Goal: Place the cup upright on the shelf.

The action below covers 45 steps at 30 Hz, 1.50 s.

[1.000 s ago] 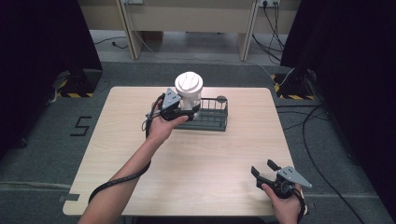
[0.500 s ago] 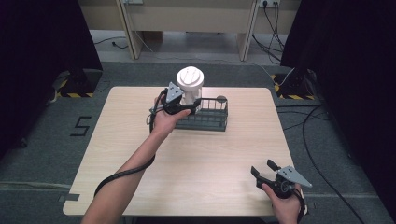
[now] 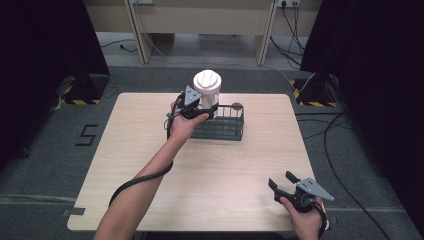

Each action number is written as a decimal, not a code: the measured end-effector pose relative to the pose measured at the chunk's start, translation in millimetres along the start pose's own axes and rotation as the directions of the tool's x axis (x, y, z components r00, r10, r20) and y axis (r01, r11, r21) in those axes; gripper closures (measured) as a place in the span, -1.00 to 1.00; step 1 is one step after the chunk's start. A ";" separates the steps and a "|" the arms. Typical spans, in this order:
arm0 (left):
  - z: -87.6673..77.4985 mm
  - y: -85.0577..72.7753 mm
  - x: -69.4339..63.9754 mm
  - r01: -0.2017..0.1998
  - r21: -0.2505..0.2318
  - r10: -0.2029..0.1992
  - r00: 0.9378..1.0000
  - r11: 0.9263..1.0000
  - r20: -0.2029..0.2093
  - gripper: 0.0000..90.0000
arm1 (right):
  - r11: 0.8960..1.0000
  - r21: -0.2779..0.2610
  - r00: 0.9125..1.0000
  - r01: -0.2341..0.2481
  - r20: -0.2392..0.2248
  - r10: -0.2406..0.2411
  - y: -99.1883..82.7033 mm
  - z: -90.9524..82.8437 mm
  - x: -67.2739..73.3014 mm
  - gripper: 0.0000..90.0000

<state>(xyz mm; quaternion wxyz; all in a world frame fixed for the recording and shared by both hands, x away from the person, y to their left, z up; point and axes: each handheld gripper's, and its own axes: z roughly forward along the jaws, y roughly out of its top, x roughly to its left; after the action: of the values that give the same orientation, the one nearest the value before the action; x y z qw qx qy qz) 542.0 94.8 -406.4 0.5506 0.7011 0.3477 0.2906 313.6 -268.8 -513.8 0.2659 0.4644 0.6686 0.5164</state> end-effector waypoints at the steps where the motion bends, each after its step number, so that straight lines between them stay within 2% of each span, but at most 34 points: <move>1: 1.3 -0.7 0.0 0.003 0.002 -0.003 1.000 1.000 -0.002 -0.60 | 1.000 0.000 1.000 0.000 0.000 0.000 0.0 0.0 0.0 -0.48; 20: 18.3 -12.8 -3.9 0.027 0.027 -0.026 1.000 0.999 -0.014 -0.60 | 1.000 -0.001 1.000 -0.001 -0.006 0.001 0.0 0.1 -1.0 -0.47; 29: 22.7 -23.3 -6.3 0.037 0.062 -0.035 0.999 0.997 -0.029 -0.60 | 1.000 0.002 1.000 0.002 -0.007 -0.002 0.1 -0.1 -1.3 -0.47; 45: 26.1 -33.2 -10.4 0.041 0.081 -0.037 0.998 0.996 -0.045 -0.61 | 1.000 0.005 1.000 0.003 -0.007 -0.003 0.2 -0.1 -1.4 -0.47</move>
<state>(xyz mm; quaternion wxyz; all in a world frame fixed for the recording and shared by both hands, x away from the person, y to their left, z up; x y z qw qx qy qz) 550.9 76.6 -444.9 0.5194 0.7096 0.3847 0.2804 314.2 -270.0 -513.7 0.2634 0.4622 0.6716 0.5157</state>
